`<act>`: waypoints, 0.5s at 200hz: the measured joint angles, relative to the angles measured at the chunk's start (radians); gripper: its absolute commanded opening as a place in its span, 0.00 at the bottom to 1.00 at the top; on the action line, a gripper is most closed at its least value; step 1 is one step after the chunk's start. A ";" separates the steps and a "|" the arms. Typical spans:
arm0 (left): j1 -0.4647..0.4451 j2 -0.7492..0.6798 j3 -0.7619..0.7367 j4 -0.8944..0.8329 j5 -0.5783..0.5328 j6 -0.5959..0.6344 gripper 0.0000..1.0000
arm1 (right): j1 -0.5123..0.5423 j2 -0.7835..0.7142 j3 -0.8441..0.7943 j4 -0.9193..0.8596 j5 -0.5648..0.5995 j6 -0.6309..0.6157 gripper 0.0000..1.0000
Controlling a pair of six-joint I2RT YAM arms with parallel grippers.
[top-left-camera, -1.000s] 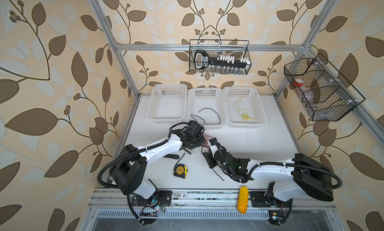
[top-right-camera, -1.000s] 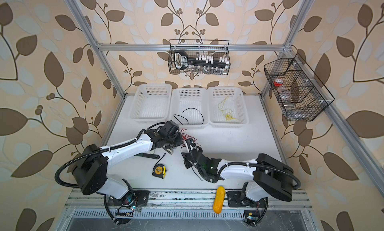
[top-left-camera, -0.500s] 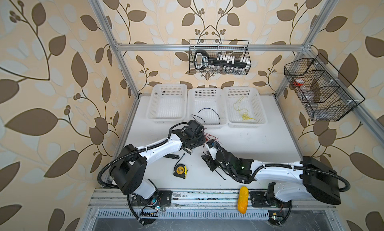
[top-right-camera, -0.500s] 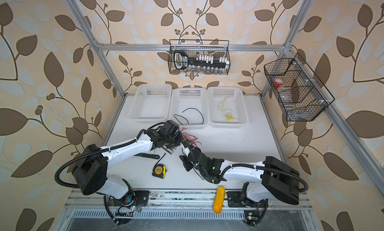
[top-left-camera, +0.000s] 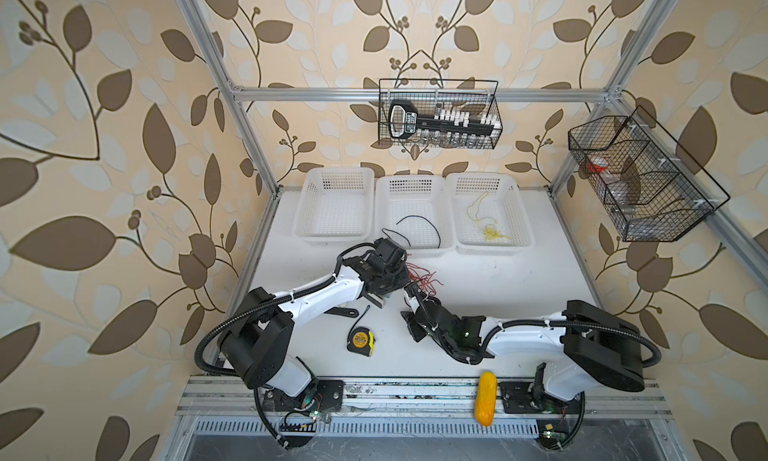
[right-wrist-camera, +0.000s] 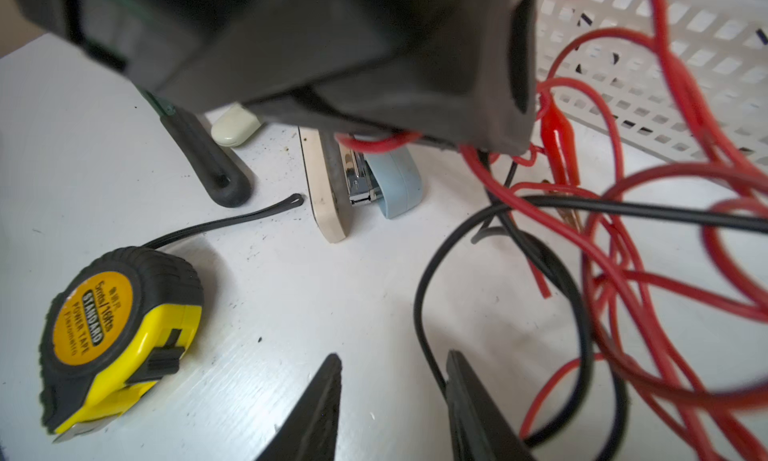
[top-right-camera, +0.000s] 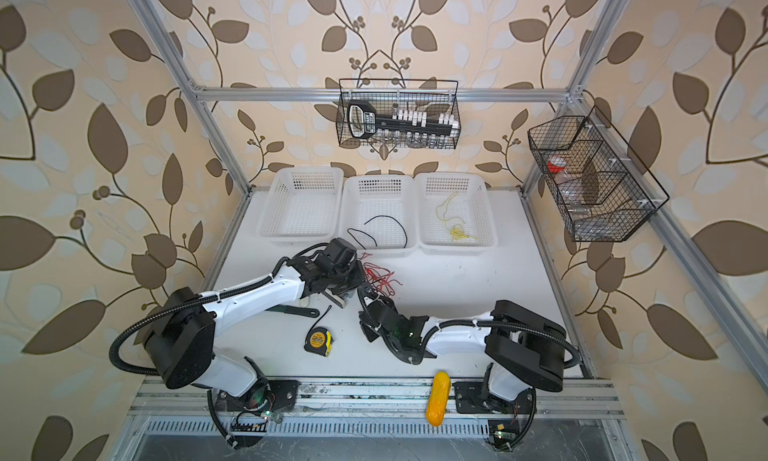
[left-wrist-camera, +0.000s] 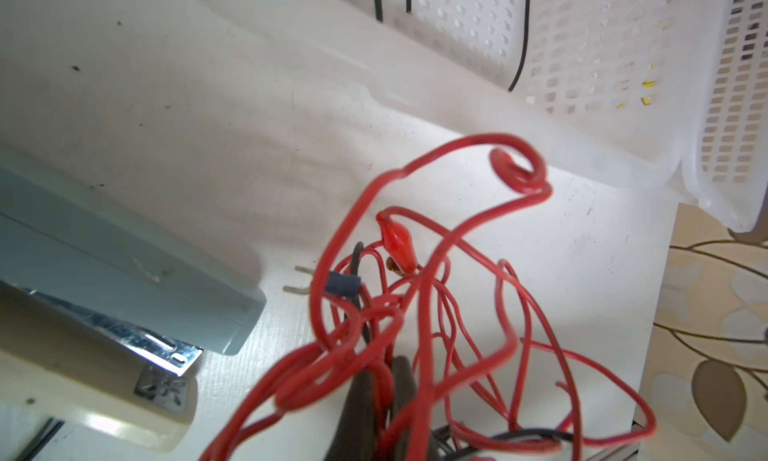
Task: Untangle the cables
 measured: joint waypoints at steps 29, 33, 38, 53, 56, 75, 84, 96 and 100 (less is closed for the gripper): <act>0.002 0.000 0.000 0.002 -0.006 0.003 0.00 | 0.001 0.026 0.002 0.039 0.019 0.001 0.29; 0.002 0.000 0.000 0.003 -0.006 0.001 0.00 | 0.001 0.027 0.002 0.042 0.020 0.003 0.25; 0.002 0.000 0.000 0.003 -0.007 0.003 0.00 | 0.002 0.030 0.002 0.046 0.026 0.001 0.20; 0.003 0.000 0.000 0.006 -0.011 0.001 0.00 | 0.002 0.035 0.002 0.058 0.039 0.008 0.05; 0.003 0.000 0.000 0.006 -0.011 0.002 0.00 | 0.002 0.035 0.002 0.060 0.042 0.005 0.02; 0.003 0.000 0.000 0.015 -0.011 0.000 0.00 | 0.001 0.035 0.003 0.061 0.056 0.008 0.00; 0.003 0.000 0.000 0.018 -0.011 0.000 0.00 | 0.000 0.034 0.003 0.060 0.061 0.008 0.00; 0.003 0.000 0.000 0.022 -0.009 -0.001 0.00 | 0.000 0.028 0.002 0.055 0.064 0.007 0.00; 0.003 0.000 0.000 0.024 -0.007 -0.001 0.00 | 0.000 0.024 0.000 0.053 0.065 0.005 0.00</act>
